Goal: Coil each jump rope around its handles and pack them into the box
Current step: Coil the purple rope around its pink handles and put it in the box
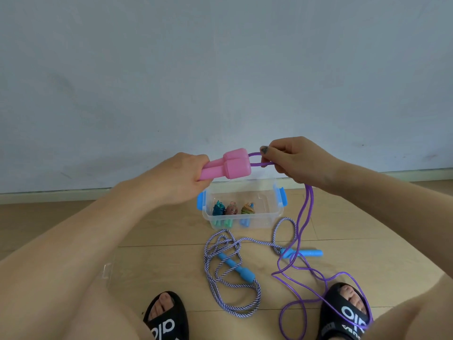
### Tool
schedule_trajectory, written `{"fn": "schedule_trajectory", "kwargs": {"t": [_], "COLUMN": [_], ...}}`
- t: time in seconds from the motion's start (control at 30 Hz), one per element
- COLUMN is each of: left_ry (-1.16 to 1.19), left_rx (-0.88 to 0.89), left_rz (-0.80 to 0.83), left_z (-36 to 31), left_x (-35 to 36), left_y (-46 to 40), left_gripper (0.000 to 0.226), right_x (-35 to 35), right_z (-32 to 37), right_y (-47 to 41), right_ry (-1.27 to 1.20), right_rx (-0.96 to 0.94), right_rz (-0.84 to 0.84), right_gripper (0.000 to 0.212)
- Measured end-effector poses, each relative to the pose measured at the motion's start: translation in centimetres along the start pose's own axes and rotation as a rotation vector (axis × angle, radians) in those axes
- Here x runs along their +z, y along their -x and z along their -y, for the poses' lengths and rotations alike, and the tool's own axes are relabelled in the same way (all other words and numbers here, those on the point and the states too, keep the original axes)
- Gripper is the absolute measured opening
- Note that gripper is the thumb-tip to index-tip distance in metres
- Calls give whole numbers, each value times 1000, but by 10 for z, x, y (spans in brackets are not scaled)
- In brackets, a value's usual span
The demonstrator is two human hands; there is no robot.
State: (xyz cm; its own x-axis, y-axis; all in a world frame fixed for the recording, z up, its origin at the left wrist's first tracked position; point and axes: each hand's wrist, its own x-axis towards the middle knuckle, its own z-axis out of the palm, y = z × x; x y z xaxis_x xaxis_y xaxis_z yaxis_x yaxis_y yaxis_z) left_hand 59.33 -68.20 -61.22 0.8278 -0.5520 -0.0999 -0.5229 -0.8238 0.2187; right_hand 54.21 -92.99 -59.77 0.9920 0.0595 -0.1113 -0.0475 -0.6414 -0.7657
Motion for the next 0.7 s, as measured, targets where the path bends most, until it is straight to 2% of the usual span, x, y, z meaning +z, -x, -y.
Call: {"fn": "schedule_trajectory", "kwargs": {"t": [0.27, 0.33, 0.43, 0.53, 0.63, 0.67, 0.7], "left_ry": [-177, -67, 332, 707, 713, 689, 650], "left_rx": [-63, -63, -155, -321, -406, -421, -434], "left_rz": [-109, -84, 30, 102, 137, 135, 120], "left_z": [3, 0, -5, -4, -2, -2, -3], "left_x": [-7, -8, -9, -6, 6, 11, 15], "left_y": [-1, -2, -3, -4, -9, -12, -15], "left_gripper": [32, 31, 32, 24, 20, 19, 19], "right_x": [2, 0, 7, 27, 54, 63, 68], "right_z": [-1, -2, -7, -7, -8, -4, 1], "right_y": [-5, -5, 0, 6, 10, 15, 21], "right_ry": [156, 178, 241, 553, 904, 999, 1061], "right_rx": [-119, -118, -236, -351, -274, -255, -276], "right_rz": [-61, -95, -202, -247, -156, -70, -71], "right_gripper": [39, 40, 38, 31, 17, 23, 28]}}
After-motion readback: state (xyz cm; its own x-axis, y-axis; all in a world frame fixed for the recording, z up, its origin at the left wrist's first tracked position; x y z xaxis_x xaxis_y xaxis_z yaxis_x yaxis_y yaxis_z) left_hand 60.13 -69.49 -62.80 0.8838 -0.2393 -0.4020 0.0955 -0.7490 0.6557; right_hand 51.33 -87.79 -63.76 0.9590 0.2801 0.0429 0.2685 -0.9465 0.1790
